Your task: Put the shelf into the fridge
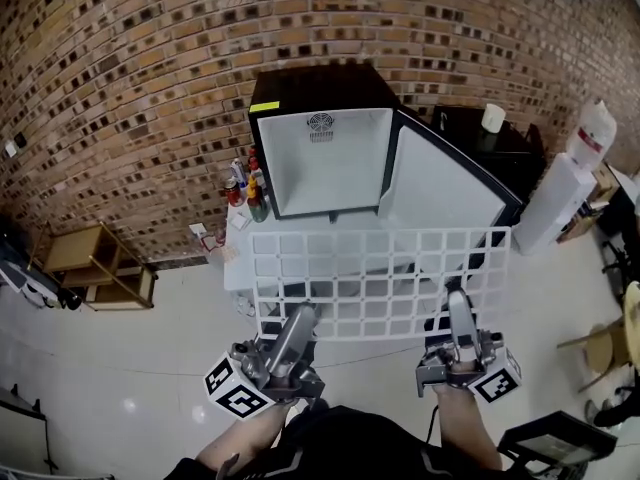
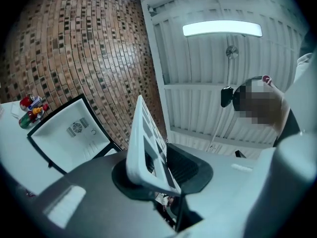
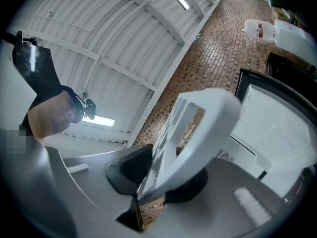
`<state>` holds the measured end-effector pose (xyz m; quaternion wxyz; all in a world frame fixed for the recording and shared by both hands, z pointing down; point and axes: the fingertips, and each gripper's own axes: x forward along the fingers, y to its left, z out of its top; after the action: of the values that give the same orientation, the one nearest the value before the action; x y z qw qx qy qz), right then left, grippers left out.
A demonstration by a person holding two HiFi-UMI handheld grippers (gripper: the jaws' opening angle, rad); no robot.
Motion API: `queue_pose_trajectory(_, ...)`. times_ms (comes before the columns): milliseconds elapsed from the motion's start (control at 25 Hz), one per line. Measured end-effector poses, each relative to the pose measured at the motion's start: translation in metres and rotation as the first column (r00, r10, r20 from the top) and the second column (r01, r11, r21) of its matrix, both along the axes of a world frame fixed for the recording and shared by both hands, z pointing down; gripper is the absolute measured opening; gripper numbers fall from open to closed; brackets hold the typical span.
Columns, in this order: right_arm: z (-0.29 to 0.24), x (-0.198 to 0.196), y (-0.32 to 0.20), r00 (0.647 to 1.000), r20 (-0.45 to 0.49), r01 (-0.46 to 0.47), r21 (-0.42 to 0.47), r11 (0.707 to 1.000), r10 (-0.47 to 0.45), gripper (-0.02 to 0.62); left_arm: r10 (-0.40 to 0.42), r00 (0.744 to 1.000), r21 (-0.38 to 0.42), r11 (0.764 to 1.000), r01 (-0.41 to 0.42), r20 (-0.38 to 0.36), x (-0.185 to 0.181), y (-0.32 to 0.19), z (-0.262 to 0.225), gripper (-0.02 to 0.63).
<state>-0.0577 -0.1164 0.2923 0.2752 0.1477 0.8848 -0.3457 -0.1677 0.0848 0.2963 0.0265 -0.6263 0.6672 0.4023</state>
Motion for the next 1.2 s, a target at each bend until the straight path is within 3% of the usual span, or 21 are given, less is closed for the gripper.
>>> queue_pose_trajectory(520,0.013,-0.11,0.029,0.997,-0.074,0.014,-0.027,1.0,-0.016,0.078,0.001,0.998,-0.015,1.0,-0.002,-0.063,-0.105,0.024,0.023,0.067)
queue_pose_trajectory(1200,0.033,-0.202,-0.028,0.99,-0.103,0.087,-0.062,0.994,-0.094,0.078,-0.073,0.99,-0.066,0.996,0.065,-0.123,-0.183,-0.025,0.041,0.066)
